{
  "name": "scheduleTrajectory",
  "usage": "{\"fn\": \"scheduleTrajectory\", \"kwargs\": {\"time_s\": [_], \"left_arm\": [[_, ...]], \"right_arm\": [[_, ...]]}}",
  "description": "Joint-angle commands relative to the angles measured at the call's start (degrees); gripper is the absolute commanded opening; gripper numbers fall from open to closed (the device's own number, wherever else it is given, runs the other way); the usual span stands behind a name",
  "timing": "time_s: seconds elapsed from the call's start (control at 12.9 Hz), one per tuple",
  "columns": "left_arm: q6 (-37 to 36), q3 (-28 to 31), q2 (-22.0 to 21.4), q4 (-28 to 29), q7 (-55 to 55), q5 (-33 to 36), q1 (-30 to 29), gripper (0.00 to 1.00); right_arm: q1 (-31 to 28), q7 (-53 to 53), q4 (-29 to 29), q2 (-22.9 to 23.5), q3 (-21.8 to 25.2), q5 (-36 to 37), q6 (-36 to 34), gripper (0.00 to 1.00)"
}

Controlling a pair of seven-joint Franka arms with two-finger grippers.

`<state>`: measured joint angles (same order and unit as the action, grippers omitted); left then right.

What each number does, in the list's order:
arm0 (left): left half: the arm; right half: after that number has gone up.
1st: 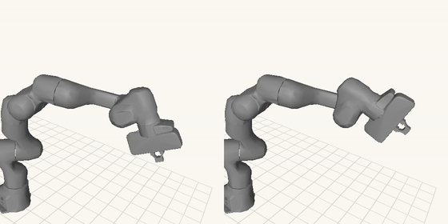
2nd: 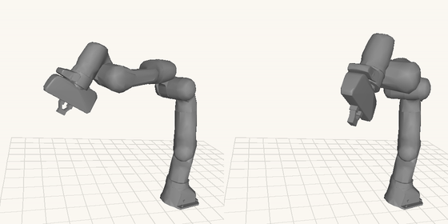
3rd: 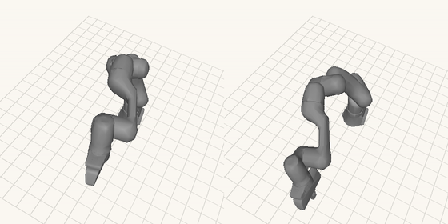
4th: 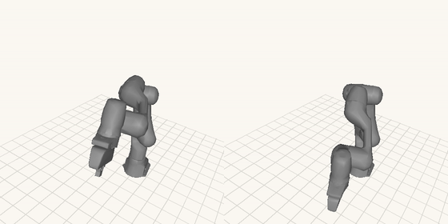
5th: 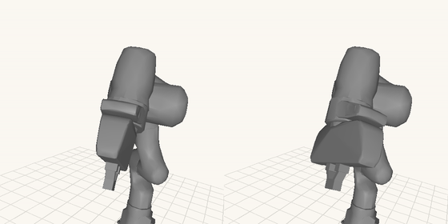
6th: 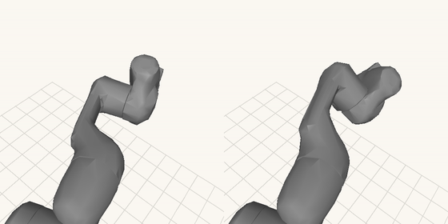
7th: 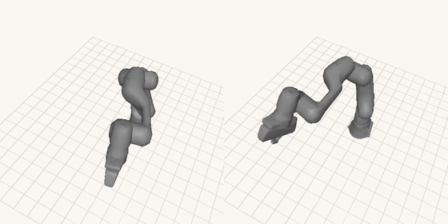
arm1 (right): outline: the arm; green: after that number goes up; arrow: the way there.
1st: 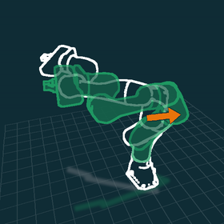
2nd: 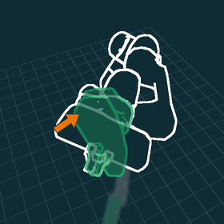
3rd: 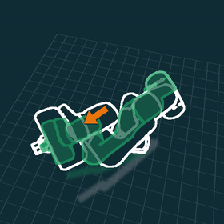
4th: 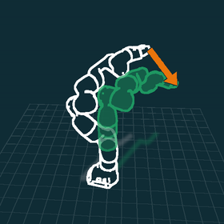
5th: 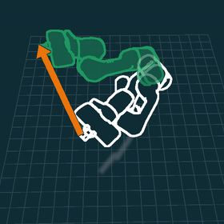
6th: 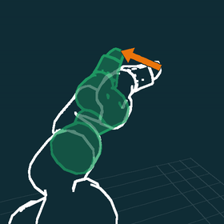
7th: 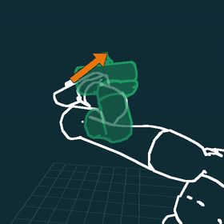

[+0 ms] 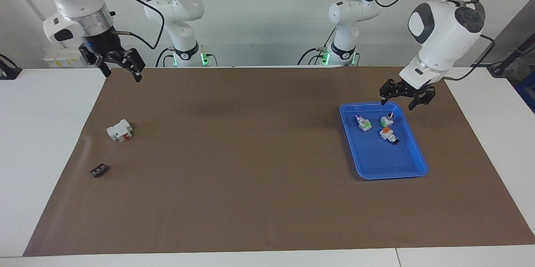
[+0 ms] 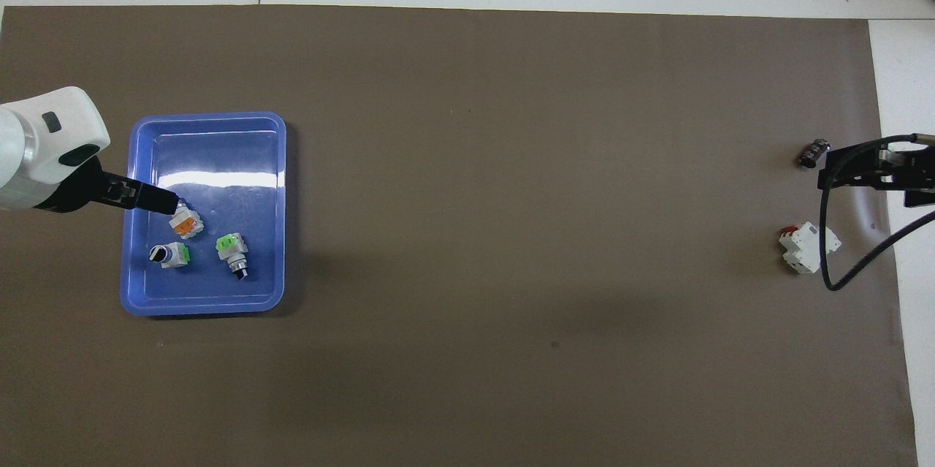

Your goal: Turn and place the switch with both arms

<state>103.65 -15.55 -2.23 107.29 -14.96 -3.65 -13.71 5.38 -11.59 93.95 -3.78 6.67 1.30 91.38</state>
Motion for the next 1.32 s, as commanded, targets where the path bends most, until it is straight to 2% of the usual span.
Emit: {"fn": "scheduleTrajectory", "kwargs": {"time_s": [0.0,0.08,0.23,0.39,0.54,1.24], "left_arm": [[-6.25,-0.18,-4.43,-1.46,1.25,1.28,0.62,1.00],[-9.75,-0.27,-5.23,-2.60,1.33,1.28,0.88,1.00],[-17.31,-0.44,-4.63,-8.38,2.55,1.71,1.84,1.00],[-21.55,-1.49,-3.66,-12.71,8.86,3.03,4.38,1.00],[-21.65,-1.50,-3.48,-12.81,11.87,3.12,6.24,1.00],[-16.30,-0.62,-3.39,-11.41,11.53,2.77,4.92,1.00]], "right_arm": [[0.16,-0.36,1.32,-1.32,0.01,0.37,-0.32,1.00],[0.16,-0.36,1.32,-1.32,0.01,0.37,-0.32,1.00],[0.16,-0.36,1.32,-1.32,0.01,0.37,-0.32,1.00],[0.16,-0.36,1.32,-1.32,0.01,0.37,-0.32,1.00],[0.16,-0.36,1.32,-1.32,0.01,0.37,-0.32,1.00],[0.16,-0.36,1.32,-1.32,0.01,0.37,-0.32,1.00]]}}
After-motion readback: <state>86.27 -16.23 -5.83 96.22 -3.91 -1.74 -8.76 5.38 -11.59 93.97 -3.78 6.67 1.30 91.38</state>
